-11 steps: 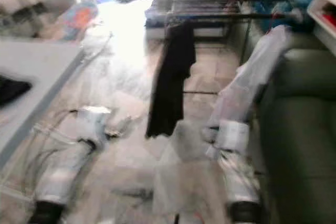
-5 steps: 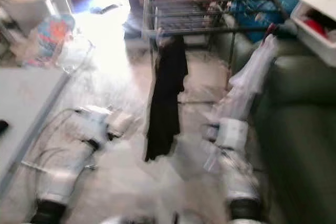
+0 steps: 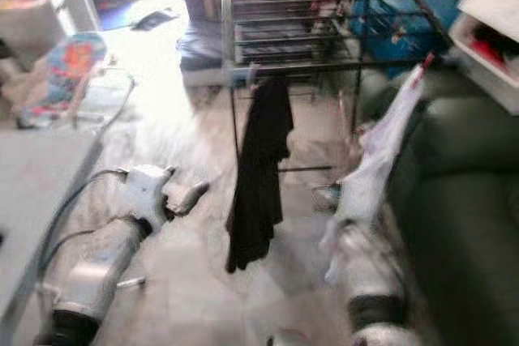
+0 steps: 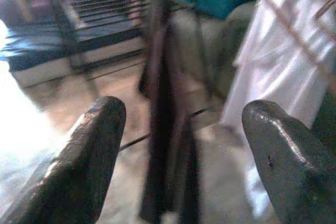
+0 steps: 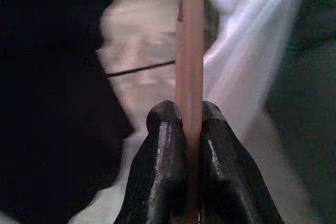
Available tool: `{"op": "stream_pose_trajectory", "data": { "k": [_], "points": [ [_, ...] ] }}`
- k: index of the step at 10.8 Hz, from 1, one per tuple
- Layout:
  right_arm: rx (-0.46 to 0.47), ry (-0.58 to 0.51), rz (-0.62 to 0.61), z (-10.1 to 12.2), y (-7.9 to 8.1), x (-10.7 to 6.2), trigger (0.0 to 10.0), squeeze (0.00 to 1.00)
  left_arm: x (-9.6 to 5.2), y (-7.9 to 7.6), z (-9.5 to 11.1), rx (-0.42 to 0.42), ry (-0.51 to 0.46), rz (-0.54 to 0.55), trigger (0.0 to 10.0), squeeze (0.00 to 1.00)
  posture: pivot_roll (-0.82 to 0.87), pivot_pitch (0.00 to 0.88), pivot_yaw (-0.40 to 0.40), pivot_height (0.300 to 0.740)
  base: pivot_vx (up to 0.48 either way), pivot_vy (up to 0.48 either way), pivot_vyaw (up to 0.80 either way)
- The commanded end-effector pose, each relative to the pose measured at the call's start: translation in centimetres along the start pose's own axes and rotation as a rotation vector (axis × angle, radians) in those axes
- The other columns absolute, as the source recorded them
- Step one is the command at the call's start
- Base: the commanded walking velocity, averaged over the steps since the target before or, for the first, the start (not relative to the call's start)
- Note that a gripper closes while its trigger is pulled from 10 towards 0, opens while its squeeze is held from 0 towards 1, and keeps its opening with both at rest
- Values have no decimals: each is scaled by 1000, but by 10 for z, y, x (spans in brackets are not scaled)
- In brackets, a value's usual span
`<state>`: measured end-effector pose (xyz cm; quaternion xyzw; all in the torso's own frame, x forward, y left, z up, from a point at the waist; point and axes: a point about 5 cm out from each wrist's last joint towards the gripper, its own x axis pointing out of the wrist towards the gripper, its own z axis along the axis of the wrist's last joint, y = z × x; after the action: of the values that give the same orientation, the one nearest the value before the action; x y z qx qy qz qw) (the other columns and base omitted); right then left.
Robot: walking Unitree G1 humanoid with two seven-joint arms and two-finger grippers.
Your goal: Hang hanger
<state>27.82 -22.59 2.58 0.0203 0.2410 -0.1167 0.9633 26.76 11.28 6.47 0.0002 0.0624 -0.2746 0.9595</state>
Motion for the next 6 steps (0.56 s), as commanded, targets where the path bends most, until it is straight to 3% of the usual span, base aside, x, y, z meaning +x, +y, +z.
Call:
{"op": "stream_pose_trajectory", "data": {
  "k": [1, 3, 6],
  "points": [
    [14, -57, 18, 18, 9, 5, 10000, 0, -4, 7, 2, 32, 5, 5, 10000, 0, -85, 0, 20, 740, 480, 0, 0],
    [10, -68, 27, 29, 8, 10, 10000, 0, -3, 5, 2, 30, 4, 0, 10000, 0, -83, 0, 16, 740, 480, 0, 0],
    [-91, -49, 93, 37, 10, 17, 10000, 0, -4, 5, 2, 27, 3, 5, 10000, 0, -82, 0, 14, 740, 406, 0, 0]
  ]
}}
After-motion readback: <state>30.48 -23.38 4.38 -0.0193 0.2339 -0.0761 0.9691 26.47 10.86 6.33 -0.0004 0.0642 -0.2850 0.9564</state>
